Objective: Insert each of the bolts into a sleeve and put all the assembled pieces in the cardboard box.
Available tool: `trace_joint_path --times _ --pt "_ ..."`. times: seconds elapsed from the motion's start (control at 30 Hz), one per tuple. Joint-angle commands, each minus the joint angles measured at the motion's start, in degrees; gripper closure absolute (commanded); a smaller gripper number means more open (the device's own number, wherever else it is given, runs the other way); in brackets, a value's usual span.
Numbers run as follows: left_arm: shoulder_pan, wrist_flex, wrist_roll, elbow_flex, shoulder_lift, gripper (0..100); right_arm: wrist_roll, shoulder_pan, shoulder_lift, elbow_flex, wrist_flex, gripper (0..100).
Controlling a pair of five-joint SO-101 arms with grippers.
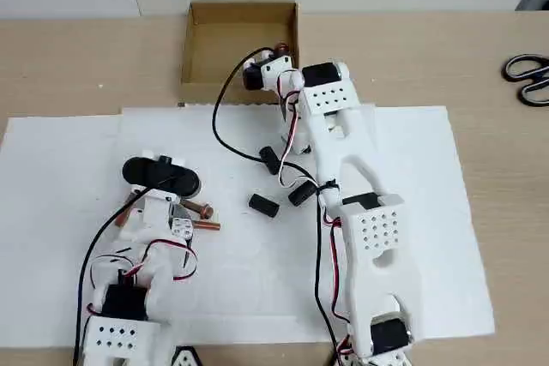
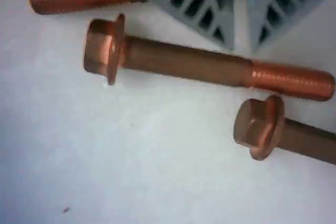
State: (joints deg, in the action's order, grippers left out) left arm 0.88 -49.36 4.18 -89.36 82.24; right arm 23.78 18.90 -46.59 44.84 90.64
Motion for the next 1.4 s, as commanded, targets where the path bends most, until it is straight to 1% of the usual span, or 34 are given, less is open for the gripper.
trace_joint_path --times 0.0,0.13,0.2,0.4,0.57,0.63,0.73,0.8,0.9,1.0,1.07,1.13,1.27,1.37 --pt "-0.3 1.5 -0.3 0.5 0.6 99 -0.6 0.7 8.0 2.4 3.4 99.1" --pt "-0.3 2.2 -0.4 0.5 0.6 99 -0.7 0.3 14.1 1.6 6.3 99.6" --pt "0.0 2.3 -0.4 0.4 0.6 99 -3.0 -0.7 16.7 -0.5 6.4 99.5" --pt "0.2 3.3 -0.4 0.2 0.4 99 -21.2 -2.9 25.0 -8.6 6.5 99.5" --pt "-0.1 3.7 0.1 -0.3 0.5 99 -27.9 -6.5 34.5 -20.0 6.5 99.5" --pt "-0.4 5.3 1.2 -0.7 0.5 99 -30.6 -7.8 39.2 -24.9 6.4 99.5" --pt "-0.4 4.1 2.9 0.7 0.5 99 -35.4 -9.3 45.7 -30.9 6.0 99.5" --pt "-0.8 0.2 2.9 5.1 0.2 99 -37.1 -9.9 49.7 -33.7 6.0 99.5" --pt "-0.9 -6.6 3.2 13.4 0.0 99 -37.1 -11.7 54.9 -37.1 6.0 99.5" --pt "-1.2 -14.0 6.7 21.3 -3.1 99 -37.1 -14.7 58.7 -41.6 6.0 99.5" --pt "-1.4 -17.4 7.1 27.0 -6.9 99 -37.1 -16.8 60.9 -45.3 6.0 99.5" --pt "-3.2 -19.3 7.3 32.8 -11.3 99 -37.0 -19.0 62.7 -49.0 6.0 99.5" --pt "-7.8 -20.4 7.6 43.7 -21.9 99 -37.0 -24.0 66.2 -55.8 5.1 99.5" --pt "-11.3 -24.3 7.7 52.6 -30.8 99 -36.9 -27.2 68.8 -59.9 4.1 99.5"
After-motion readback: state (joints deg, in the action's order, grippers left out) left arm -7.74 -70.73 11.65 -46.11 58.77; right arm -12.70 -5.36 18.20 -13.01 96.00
